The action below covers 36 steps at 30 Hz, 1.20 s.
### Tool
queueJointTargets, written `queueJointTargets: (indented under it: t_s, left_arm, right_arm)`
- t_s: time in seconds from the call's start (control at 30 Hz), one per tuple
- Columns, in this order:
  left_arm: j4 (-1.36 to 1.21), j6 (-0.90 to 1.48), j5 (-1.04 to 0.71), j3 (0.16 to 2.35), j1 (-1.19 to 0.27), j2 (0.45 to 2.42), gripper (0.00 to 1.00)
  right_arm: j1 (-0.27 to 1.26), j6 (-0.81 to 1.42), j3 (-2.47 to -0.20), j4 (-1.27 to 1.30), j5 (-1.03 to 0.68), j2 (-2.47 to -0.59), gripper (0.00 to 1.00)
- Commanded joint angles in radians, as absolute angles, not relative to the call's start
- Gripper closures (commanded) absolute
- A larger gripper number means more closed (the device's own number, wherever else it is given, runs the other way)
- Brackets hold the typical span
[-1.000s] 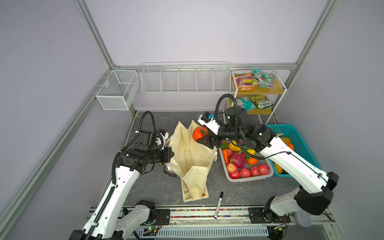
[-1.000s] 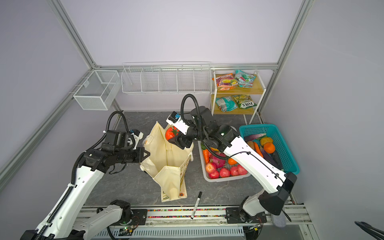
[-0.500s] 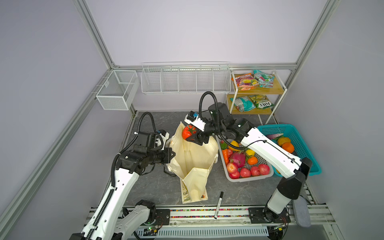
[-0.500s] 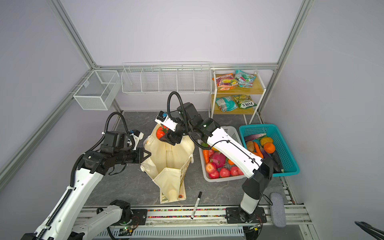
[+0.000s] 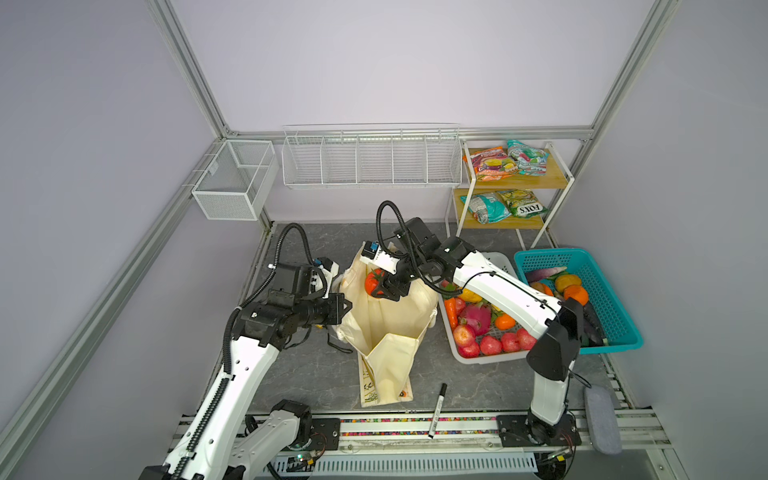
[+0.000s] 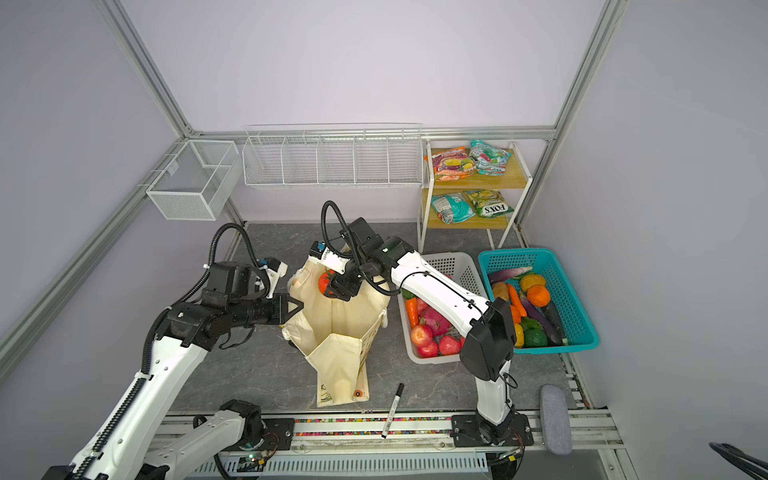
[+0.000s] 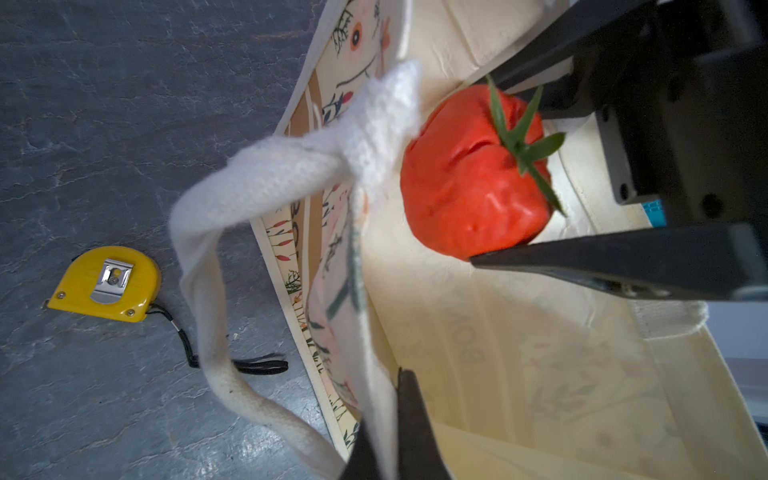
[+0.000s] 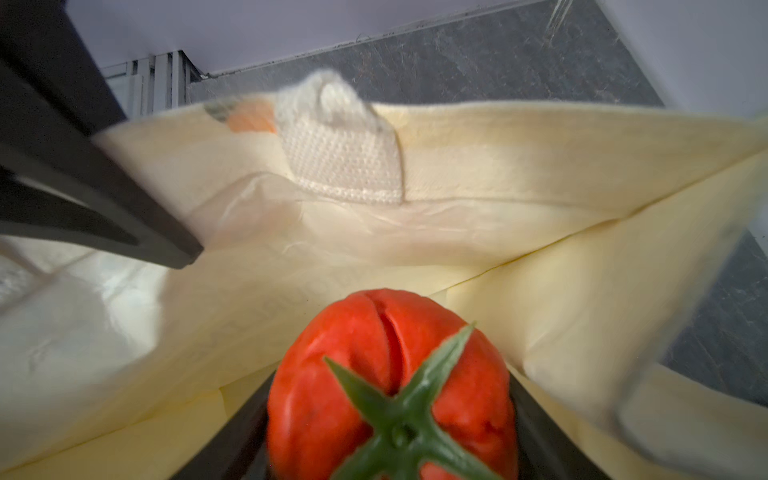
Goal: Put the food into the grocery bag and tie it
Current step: 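Carry the tomato with the right gripper into the bag held by the left, then open the right gripper to drop the tomato inside the bag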
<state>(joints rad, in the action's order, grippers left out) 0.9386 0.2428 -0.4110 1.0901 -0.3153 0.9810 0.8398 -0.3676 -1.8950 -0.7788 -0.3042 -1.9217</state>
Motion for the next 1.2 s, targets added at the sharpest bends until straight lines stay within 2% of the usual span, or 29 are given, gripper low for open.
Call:
queueJointTargets:
  t_s: [0.0,0.67,1.17]
  left_arm:
    - [0.891,0.246,-0.416,1.122,-0.318,0.992,1.00]
    - [0.879,0.347,-0.350,1.137,-0.318,0.991,1.00]
    - [0.869,0.377,-0.296,1.137,-0.318,1.004,1.00]
  right_arm:
    - [0.862,-0.399,-1.910,-0.818,-0.290,-1.950,0.43]
    - [0.857,-0.380,-1.653,-0.533,-0.308,-2.006,0.42]
    - [0.856,-0.361,-1.595,-0.422,-0.275,-2.100,0.29]
